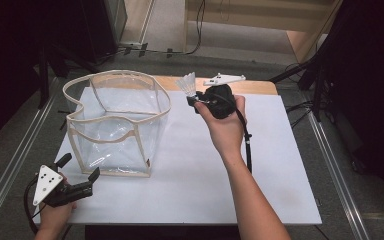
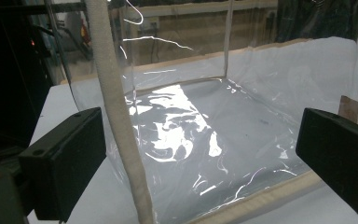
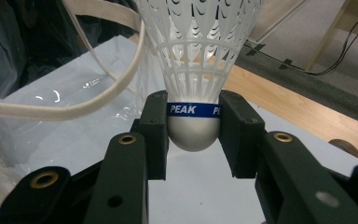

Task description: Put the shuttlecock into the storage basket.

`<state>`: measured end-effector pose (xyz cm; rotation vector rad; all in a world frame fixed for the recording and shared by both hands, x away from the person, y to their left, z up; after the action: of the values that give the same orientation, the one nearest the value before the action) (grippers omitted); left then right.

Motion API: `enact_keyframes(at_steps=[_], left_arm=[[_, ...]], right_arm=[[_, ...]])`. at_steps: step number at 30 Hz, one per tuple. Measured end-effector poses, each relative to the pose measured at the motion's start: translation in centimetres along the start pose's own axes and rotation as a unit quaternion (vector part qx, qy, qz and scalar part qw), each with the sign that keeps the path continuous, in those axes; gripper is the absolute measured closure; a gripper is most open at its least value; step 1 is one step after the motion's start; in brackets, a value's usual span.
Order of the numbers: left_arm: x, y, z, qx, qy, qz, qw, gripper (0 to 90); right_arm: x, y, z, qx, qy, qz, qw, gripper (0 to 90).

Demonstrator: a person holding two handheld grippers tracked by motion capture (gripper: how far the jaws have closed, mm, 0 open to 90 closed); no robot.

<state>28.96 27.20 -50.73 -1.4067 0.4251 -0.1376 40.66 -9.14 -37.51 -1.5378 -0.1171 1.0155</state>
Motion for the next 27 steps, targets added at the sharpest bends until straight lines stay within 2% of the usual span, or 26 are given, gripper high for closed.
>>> enact_keyframes(at_steps=[9, 27], left_arm=[[0.0, 0.0, 0.0, 0.000, 0.000, 0.000, 1.0000, 2.3], [0.0, 0.0, 0.0, -0.001, 0.001, -0.001, 1.0000, 2.3]], right_arm=[[0.2, -0.6, 0.7, -0.005, -0.005, -0.010, 0.9999, 62.3], [0.8, -1.7, 2.4, -0.013, -0.029, -0.020, 0.9993, 62.4]])
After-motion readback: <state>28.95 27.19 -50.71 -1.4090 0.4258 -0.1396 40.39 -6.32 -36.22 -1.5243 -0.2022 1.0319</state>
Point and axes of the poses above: each handheld gripper's, and its own axes: x roughly forward along the jaws, y roughly out of its underside, z roughly to its left, the point moved 7 cm from there along x, roughly forward along the jaws, and after that the axes turned 6 degrees about -y, right-handed, at the moved point
